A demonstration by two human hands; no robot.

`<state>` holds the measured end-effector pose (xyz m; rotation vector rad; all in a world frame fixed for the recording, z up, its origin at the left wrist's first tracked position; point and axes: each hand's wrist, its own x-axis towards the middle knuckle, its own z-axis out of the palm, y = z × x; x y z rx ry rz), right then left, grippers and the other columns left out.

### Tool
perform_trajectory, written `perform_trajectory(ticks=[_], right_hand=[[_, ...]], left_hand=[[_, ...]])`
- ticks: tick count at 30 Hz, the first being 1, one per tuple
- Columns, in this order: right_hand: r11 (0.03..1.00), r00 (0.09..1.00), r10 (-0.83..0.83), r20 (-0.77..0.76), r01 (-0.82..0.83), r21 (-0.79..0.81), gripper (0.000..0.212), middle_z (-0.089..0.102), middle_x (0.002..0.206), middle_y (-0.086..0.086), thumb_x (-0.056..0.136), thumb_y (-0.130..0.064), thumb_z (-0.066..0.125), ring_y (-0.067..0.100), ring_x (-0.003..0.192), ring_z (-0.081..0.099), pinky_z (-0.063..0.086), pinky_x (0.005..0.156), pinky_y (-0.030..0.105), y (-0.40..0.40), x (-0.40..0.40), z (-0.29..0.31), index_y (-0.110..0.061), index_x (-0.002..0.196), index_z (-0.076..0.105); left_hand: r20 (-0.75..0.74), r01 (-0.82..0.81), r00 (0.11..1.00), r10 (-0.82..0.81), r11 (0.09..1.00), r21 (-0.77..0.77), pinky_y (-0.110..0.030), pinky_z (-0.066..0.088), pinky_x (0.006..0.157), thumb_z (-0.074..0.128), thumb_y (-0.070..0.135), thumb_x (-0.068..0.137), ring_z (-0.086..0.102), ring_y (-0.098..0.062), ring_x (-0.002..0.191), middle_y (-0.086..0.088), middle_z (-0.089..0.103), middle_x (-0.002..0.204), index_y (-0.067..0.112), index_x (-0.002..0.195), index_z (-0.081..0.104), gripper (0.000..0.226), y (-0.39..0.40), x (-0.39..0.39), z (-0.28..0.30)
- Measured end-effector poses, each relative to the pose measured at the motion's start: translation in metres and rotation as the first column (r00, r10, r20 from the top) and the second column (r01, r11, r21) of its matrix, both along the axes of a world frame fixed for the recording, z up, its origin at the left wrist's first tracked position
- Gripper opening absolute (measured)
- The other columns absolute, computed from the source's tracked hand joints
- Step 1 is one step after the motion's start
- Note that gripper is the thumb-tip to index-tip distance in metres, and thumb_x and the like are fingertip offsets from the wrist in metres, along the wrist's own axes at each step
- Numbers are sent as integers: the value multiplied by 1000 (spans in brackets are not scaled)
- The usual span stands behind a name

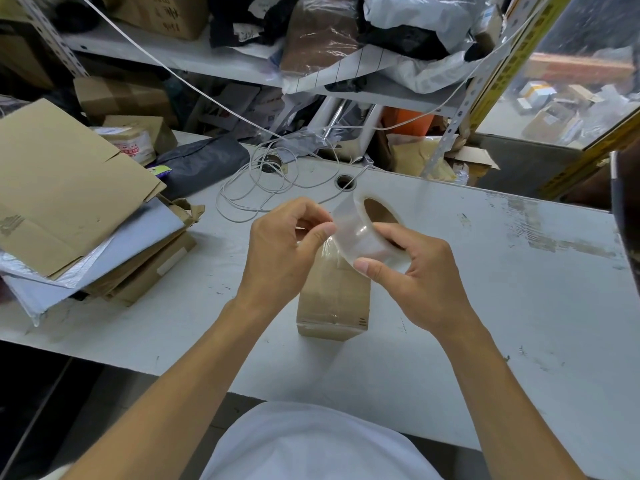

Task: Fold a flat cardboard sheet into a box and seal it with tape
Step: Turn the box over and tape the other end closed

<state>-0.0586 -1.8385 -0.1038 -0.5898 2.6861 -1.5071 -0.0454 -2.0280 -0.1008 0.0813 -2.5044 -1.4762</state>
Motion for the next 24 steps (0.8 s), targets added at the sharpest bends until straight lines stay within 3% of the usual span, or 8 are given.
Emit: perform_trajectory(ticks=[10, 16, 20, 24], right_hand=[[999, 998, 33, -57, -31, 41, 38, 70, 102, -11, 81, -31, 74, 15, 94, 64, 52, 79, 34, 0, -1, 3, -15, 114, 70], [993, 992, 64, -105, -54, 100, 37, 63, 98, -23, 82, -31, 73, 7, 88, 59, 45, 79, 22, 2, -2, -1, -17, 116, 70], [984, 984, 73, -160, -44, 175, 41, 60, 101, -20, 82, -31, 73, -2, 89, 50, 37, 79, 15, 3, -2, -4, -13, 118, 69], [980, 983, 61, -174, -26, 198, 41, 60, 98, -18, 81, -31, 72, -3, 87, 47, 34, 78, 9, 3, -2, -3, -11, 117, 70]], left_hand=[[75, 33, 997, -24, 992, -118, -11, 36, 57, 53, 13, 100, 47, 0, 65, 11, 53, 72, 18, 83, 53, 18, 2, -5, 0], [228, 70, 971, -77, 997, 41, -24, 43, 62, 45, 14, 103, 48, -9, 66, 6, 54, 72, 22, 78, 47, 27, 5, -4, -4], [266, 89, 956, -123, 987, 136, -32, 49, 72, 45, 15, 104, 52, -9, 70, 6, 57, 74, 20, 80, 51, 25, 5, -1, -5], [239, -11, 970, -48, 971, 240, -26, 50, 71, 47, 9, 102, 56, -8, 72, 6, 59, 78, 19, 84, 55, 22, 8, 2, -8]])
